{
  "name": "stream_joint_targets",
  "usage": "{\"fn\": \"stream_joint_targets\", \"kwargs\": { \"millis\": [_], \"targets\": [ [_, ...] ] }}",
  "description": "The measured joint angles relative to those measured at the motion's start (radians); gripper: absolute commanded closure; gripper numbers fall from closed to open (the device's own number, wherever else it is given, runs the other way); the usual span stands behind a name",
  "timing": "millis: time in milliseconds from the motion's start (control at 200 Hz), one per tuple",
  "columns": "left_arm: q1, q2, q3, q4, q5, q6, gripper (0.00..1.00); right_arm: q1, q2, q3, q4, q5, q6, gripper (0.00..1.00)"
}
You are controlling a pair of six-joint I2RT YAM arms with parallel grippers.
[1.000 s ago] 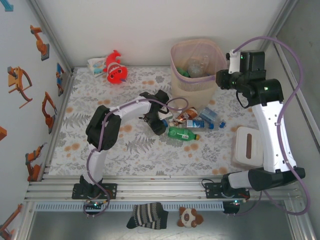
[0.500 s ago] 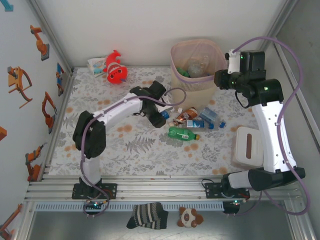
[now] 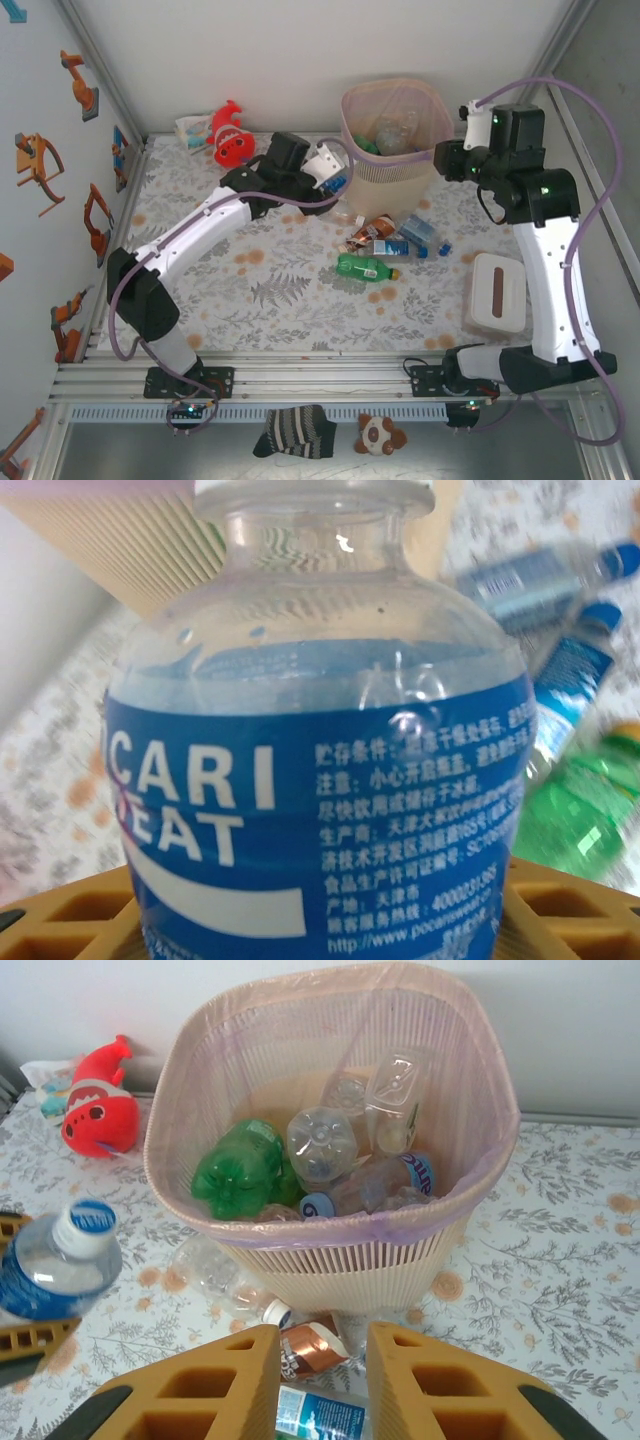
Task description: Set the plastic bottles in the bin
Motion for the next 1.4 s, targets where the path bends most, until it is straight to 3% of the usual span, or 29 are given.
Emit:
{"fn": "stream_joint_targets", "kwargs": {
  "millis": [330,546,751,1197,1402],
  "targets": [
    [0.024,0.035,0.050,0.321,-0.012,0.088,0.44,0.000,-0.024,0.004,0.001,0.001,0.001,0.71],
    [0.023,0.151,0.201,0.496,-0.026,0.180,0.45,0.000,-0.034,0.017,0.000,0.004,0.004,0.72],
    [0.024,0.328,0.435,0.562,-0.020,0.263,0.46,0.000,-0.042,0.024,0.000,0.005,0.004,0.71],
    [0.039,0.647,0.698,0.732,-0.018,0.280,0.45,0.000,-0.058,0.024,0.001,0.016,0.004,0.72],
    [0.023,0.726,0.747,0.743,-0.042,0.282,0.34,0.000,-0.060,0.021,0.001,0.016,0.004,0.71]
  ]
}}
